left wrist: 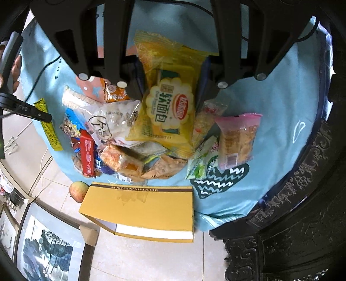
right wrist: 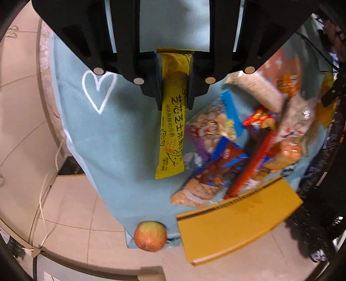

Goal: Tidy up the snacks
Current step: 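Place both items into the yellow box and open both tools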

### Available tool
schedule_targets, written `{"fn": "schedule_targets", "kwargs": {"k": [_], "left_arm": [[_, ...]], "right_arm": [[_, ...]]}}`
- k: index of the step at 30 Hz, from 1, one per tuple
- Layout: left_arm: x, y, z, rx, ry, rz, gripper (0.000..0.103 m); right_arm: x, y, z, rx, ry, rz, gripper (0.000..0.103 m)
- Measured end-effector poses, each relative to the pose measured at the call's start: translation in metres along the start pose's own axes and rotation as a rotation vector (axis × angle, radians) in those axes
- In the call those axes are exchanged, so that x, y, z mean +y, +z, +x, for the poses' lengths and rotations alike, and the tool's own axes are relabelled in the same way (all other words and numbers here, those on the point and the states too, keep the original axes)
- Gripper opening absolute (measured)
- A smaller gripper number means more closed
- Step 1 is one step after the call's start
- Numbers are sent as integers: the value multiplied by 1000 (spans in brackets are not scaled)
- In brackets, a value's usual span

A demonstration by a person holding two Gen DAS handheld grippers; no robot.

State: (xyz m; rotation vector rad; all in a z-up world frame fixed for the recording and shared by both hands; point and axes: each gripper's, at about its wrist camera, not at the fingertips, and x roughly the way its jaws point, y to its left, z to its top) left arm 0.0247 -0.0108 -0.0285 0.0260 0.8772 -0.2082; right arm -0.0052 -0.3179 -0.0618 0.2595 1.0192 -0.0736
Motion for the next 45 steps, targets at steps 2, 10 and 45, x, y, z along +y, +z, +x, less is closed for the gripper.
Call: {"fn": "schedule_targets", "kwargs": {"k": [2, 10, 45], "left_arm": [[-1, 4, -6, -15, 4, 7, 41], [-8, 22, -28, -56, 20, 40, 41], [-46, 256, 86, -23, -19, -26, 41]], "right_arm": [[9, 0, -12, -22, 17, -21, 21], [38, 21, -53, -129, 78, -132, 21], [93, 222, 5, -423, 155, -226, 21]]}}
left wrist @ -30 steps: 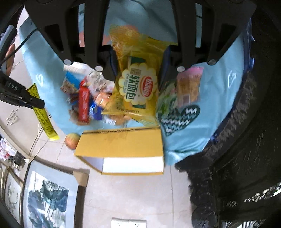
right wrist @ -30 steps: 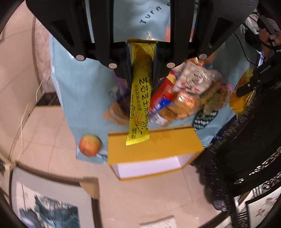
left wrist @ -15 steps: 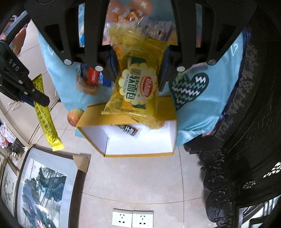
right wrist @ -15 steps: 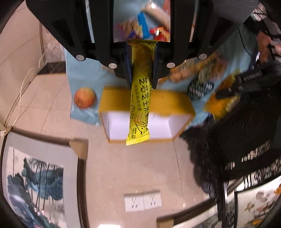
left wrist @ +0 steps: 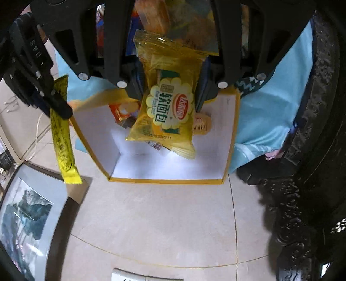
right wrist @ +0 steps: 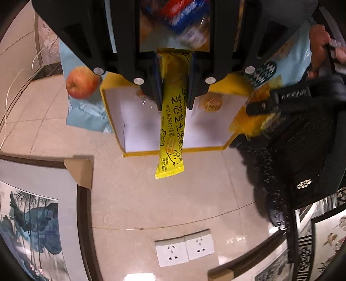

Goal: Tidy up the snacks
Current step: 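Place both items into the yellow box and open both tools, then grasp the white snack bag with the left tool while the right tool grasps the rice cake bar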

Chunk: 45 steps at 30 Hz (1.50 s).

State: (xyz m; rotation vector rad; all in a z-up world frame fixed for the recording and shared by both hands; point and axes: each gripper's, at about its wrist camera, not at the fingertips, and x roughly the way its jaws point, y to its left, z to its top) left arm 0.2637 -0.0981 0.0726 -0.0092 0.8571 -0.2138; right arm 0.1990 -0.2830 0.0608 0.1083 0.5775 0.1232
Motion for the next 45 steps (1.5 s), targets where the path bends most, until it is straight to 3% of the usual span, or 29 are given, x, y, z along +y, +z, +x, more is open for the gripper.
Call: {"fn": "schedule_targets", "kwargs": {"k": [9, 11, 12, 13, 19, 22, 31, 34, 35, 39, 45], "left_arm": [[10, 27, 60, 5, 9, -32, 44], [11, 27, 70, 15, 11, -59, 75], [12, 27, 73, 6, 7, -74, 93], [10, 26, 72, -6, 7, -79, 96], [-5, 7, 48, -33, 45, 56, 96], [-4, -11, 25, -42, 36, 70, 96], [-7, -68, -45, -34, 59, 123, 96], [-6, -93, -71, -39, 50, 123, 97], [-4, -103, -78, -38, 44, 118, 98], [-1, -150, -88, -11, 28, 105, 98], [-10, -196, -71, 85, 26, 116, 98]], "right_arm": [[-4, -3, 64, 1, -36, -59, 22], [1, -5, 73, -4, -63, -105, 25], [4, -6, 75, -5, -71, -118, 44], [7, -7, 76, 2, -89, -136, 53], [-5, -13, 51, 12, -30, -54, 56], [-8, -20, 35, 47, 7, -31, 56], [-9, -53, -51, 38, 25, 49, 61], [-6, -76, -82, 50, 25, 42, 64], [-6, -83, -89, 51, 26, 45, 71], [-9, -121, -118, 64, 46, 86, 87], [-13, -161, -139, 109, 67, 135, 87]]}}
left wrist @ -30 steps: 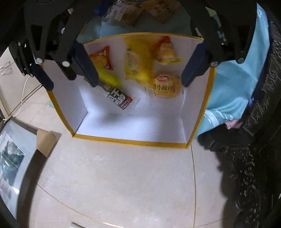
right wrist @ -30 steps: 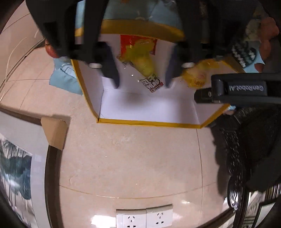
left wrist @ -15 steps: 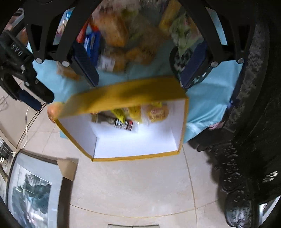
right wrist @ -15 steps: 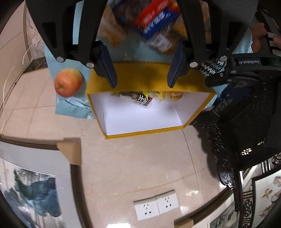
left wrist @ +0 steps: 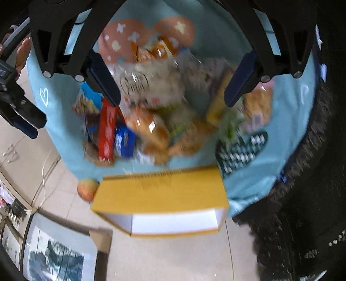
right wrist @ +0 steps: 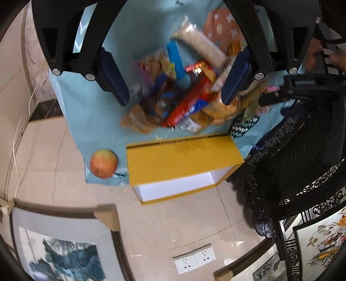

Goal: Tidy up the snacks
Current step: 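Grasp the white snack bag with the left tool while the right tool grasps the rice cake bar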

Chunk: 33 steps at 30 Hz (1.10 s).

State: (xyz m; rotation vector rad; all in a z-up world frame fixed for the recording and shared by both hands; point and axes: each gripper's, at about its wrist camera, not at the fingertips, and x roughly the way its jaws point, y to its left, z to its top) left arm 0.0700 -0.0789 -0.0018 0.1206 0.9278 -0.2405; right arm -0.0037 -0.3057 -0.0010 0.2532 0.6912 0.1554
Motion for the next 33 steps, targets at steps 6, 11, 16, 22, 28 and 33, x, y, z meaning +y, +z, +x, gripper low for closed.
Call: {"fn": "schedule_targets", "kwargs": {"k": [6, 11, 16, 22, 28, 33], "left_arm": [[-16, -16, 14, 30, -18, 6, 98], [-27, -24, 44, 94, -18, -3, 98], [-21, -28, 55, 88, 8, -15, 77], [-9, -29, 38, 68, -17, 24, 41], [1, -36, 34, 73, -53, 16, 41], [0, -36, 35, 75, -63, 22, 42]], "right_arm": [[-10, -20, -11, -4, 3, 58, 87], [-9, -35, -8, 27, 2, 35, 87], [-5, -43, 2, 79, 9, 13, 87], [32, -57, 17, 142, 52, -182, 87], [60, -73, 33, 233, 127, -377, 87], [67, -75, 59, 300, 105, -461, 69]]}}
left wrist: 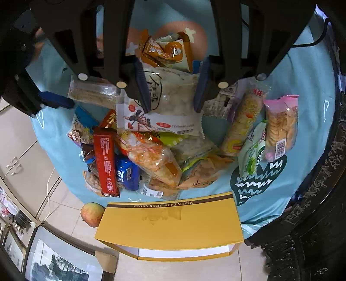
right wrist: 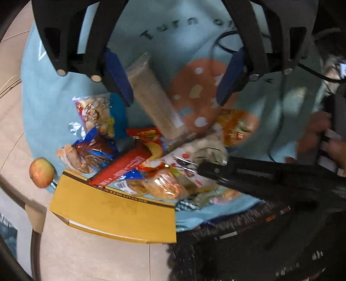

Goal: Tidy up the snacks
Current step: 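Grasp the white snack bag with the left tool while the right tool grasps the rice cake bar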

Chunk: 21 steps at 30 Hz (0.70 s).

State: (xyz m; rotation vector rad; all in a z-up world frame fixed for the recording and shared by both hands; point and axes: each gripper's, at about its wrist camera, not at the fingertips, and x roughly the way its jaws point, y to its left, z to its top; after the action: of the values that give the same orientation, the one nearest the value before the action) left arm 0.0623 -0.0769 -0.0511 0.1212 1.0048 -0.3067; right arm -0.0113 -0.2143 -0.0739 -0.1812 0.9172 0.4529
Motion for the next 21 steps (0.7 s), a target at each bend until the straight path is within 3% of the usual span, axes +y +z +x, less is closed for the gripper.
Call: {"fn": "schedule_targets", "kwargs": {"k": [1, 3, 4, 5, 10, 12, 18, 21], "left_arm": [[-1, 0, 1, 1, 0, 1, 44], [-2, 1, 2, -1, 5, 3, 47], [-3, 0, 2, -1, 6, 3, 57], [-4, 0, 4, 2, 2, 2, 61], [-16, -2, 7, 2, -13, 37, 85], [-23, -3, 9, 5, -7, 53, 89], [-32, 1, 30, 36, -6, 59, 88], [-36, -2, 28, 6, 17, 83, 75]], "right_arm": [[-2, 2, 5, 16, -8, -1, 64], [-3, 4, 14, 49, -26, -24, 36], [-2, 6, 15, 54, -19, -36, 33], [1, 5, 15, 55, -14, -48, 29], [4, -4, 7, 46, 9, -21, 28], [0, -9, 3, 45, 24, 6, 28], [-6, -23, -6, 44, 60, 60, 29], [-5, -24, -3, 61, 59, 68, 29]]}}
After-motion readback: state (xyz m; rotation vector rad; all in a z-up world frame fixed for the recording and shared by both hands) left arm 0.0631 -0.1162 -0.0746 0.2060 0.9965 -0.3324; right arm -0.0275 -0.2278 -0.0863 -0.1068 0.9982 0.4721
